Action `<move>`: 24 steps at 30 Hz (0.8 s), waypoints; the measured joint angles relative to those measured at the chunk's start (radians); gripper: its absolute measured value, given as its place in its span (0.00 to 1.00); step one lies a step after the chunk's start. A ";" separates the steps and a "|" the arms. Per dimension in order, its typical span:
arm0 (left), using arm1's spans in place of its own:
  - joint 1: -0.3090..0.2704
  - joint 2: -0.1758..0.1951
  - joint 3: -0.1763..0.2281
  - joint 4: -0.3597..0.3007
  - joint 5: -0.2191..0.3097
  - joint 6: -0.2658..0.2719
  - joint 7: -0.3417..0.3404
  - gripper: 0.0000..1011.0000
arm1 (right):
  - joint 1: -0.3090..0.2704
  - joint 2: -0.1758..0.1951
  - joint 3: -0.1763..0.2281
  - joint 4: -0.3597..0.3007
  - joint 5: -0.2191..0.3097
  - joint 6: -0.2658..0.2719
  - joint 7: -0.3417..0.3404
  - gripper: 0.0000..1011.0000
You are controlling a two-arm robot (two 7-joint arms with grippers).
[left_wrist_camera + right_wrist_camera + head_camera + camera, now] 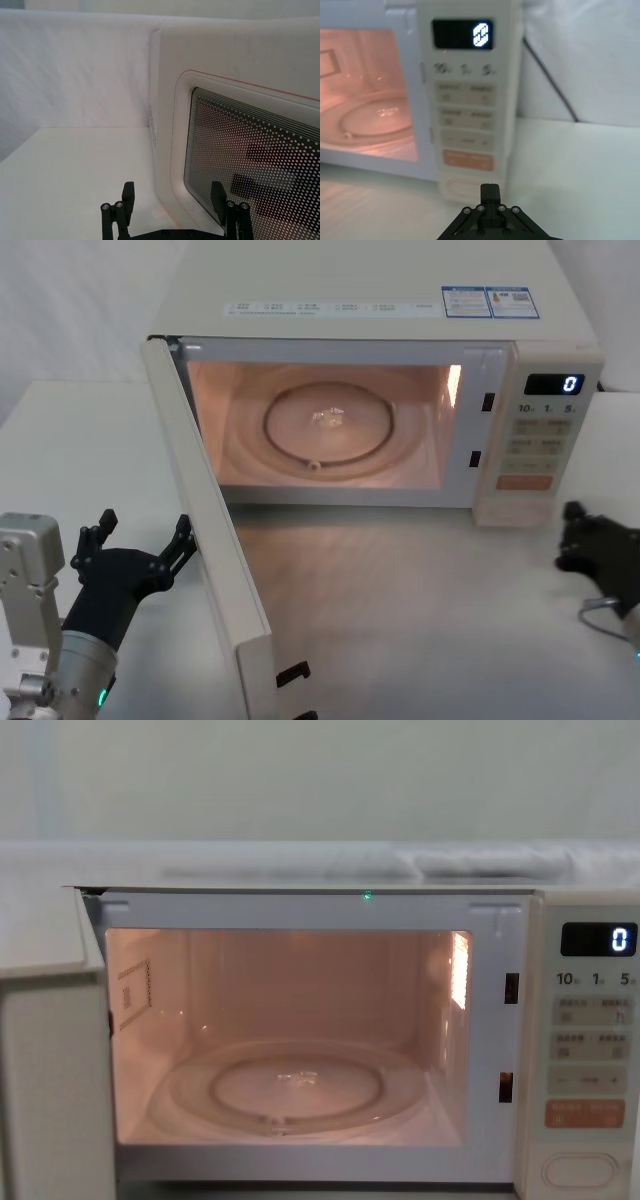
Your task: Press the button to open the microwave door with one hand; close the microwave door with the other hand.
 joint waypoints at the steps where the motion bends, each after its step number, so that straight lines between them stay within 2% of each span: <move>1: 0.000 0.000 0.000 0.000 0.000 0.000 0.000 0.99 | -0.003 0.005 0.006 -0.006 0.002 -0.001 0.000 0.00; 4: 0.000 0.000 0.000 0.000 0.000 0.000 0.000 0.99 | -0.011 0.025 0.040 -0.026 0.013 -0.009 0.002 0.00; 11: 0.000 0.000 0.000 0.000 0.000 0.000 0.000 0.99 | -0.014 0.049 0.088 -0.041 0.037 -0.040 0.011 0.00; 22: 0.000 0.000 0.000 0.000 0.000 0.000 0.000 0.99 | -0.012 0.045 0.082 -0.038 0.035 -0.037 0.010 0.00; 24: 0.000 0.000 0.000 0.000 0.000 0.000 0.000 0.99 | -0.012 0.044 0.081 -0.037 0.034 -0.036 0.010 0.04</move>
